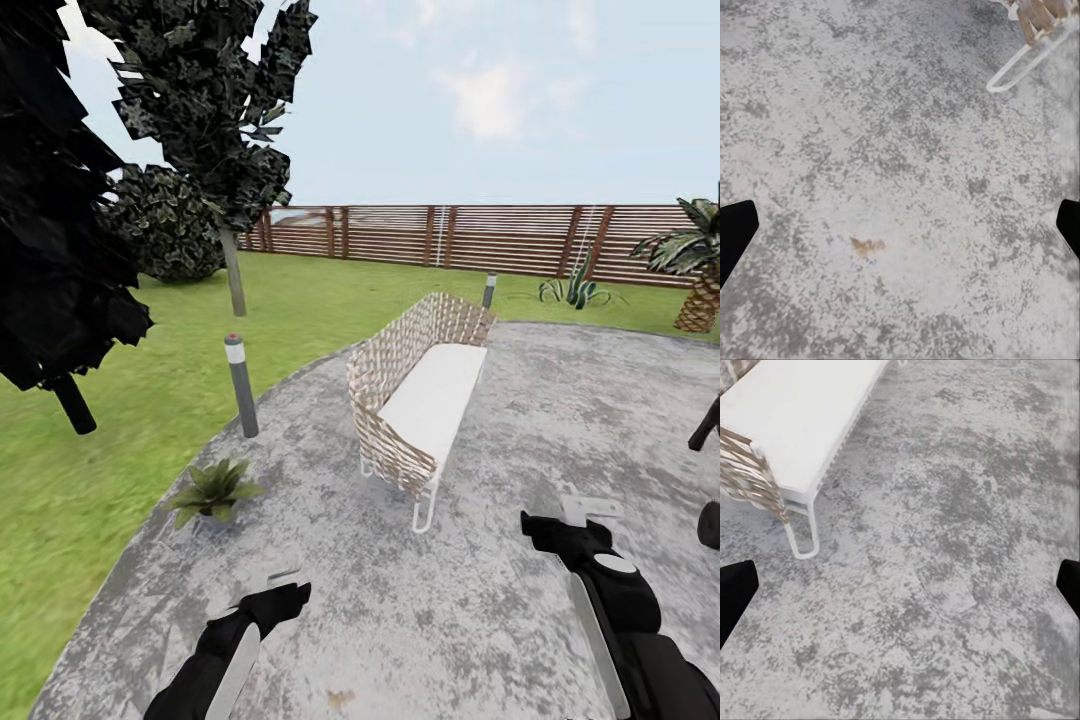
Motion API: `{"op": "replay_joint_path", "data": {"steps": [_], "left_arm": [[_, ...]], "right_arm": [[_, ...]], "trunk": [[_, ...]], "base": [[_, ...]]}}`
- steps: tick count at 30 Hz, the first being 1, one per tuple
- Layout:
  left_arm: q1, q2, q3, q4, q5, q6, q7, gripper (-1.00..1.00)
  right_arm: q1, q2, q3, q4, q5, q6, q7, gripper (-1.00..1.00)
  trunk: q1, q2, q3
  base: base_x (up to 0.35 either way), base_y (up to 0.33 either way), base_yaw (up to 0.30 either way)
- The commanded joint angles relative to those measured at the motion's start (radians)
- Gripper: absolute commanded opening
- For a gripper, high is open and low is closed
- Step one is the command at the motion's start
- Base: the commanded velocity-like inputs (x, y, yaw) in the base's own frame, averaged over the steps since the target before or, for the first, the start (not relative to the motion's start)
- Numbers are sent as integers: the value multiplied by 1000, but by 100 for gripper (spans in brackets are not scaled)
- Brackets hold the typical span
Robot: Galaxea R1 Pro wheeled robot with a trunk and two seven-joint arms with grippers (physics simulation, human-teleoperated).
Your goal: Pick up the pesticide atomizer in the garden and spray insectifuge to fully cover both potted plants in the garden.
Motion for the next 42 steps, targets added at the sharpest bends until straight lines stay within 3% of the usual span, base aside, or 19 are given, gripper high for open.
{"op": "replay_joint_path", "data": {"steps": [1, 12, 33, 42], "left_arm": [[0, 0, -2, -2, 11, 4, 9, 100], [0, 0, -42, -2, 11, 5, 10, 100], [0, 0, -46, -1, 10, 5, 10, 100], [0, 1, -46, -1, 11, 5, 10, 100]], "right_arm": [[-1, -1, 1, -1, -1, 5, -4, 100], [-1, -1, 1, -1, -1, 5, -4, 100], [-1, -1, 1, -1, -1, 5, -4, 100], [-1, 0, 3, -1, -1, 4, -5, 100]], "trunk": [[0, -1, -1], [0, -1, -1], [0, -1, -1], [0, -1, -1]], "base": [[192, -288, -278], [223, -269, -278], [256, -230, -278], [311, -95, -265]]}}
